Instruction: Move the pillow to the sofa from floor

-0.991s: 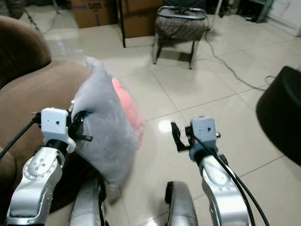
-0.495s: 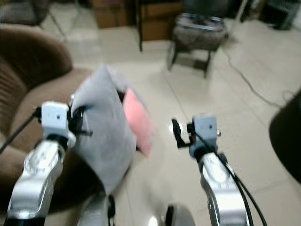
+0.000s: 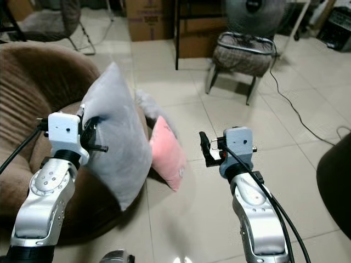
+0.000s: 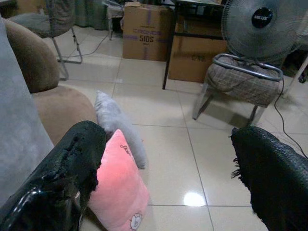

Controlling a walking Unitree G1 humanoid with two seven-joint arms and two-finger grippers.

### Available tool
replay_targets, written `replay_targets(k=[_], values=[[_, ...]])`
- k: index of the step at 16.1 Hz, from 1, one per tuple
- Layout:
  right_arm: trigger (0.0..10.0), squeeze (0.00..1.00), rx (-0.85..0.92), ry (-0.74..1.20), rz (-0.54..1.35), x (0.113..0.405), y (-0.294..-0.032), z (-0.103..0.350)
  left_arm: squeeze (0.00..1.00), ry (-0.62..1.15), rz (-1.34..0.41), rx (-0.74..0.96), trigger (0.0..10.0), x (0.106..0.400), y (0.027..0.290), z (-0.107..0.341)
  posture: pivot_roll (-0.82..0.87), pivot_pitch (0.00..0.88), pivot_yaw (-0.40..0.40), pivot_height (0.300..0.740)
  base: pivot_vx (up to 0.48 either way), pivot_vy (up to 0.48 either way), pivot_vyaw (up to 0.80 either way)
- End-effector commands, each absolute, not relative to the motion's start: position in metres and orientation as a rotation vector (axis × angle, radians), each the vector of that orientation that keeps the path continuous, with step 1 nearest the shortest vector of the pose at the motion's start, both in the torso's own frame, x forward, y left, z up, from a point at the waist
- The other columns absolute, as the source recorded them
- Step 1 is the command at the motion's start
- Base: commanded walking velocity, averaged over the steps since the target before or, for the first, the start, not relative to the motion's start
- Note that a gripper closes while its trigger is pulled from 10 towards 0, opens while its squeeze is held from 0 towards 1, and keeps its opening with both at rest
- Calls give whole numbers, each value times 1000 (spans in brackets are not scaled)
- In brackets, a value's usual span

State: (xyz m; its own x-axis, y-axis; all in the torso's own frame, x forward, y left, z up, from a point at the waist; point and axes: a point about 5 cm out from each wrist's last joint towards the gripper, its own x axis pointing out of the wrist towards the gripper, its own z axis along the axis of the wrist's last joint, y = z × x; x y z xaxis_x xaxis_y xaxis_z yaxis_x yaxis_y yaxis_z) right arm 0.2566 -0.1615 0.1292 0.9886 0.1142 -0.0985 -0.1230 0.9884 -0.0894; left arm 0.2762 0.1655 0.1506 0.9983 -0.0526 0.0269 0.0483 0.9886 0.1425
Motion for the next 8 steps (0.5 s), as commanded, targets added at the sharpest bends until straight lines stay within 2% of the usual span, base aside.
replay_targets(k=[1, 5, 8], values=[[10000, 0, -93, 83, 122, 258, -162, 130, 0, -95, -40, 157, 10000, 276, 166, 161, 17, 0, -15, 740, 0, 0, 0], [10000, 0, -120, 86, 144, 258, -157, 127, 0, -93, -23, 168, 10000, 278, 171, 163, 23, 0, -10, 740, 0, 0, 0], [10000, 0, -131, 70, 147, 259, -157, 129, 0, -93, -21, 167, 10000, 280, 173, 164, 25, 0, -8, 740, 271, 0, 0]])
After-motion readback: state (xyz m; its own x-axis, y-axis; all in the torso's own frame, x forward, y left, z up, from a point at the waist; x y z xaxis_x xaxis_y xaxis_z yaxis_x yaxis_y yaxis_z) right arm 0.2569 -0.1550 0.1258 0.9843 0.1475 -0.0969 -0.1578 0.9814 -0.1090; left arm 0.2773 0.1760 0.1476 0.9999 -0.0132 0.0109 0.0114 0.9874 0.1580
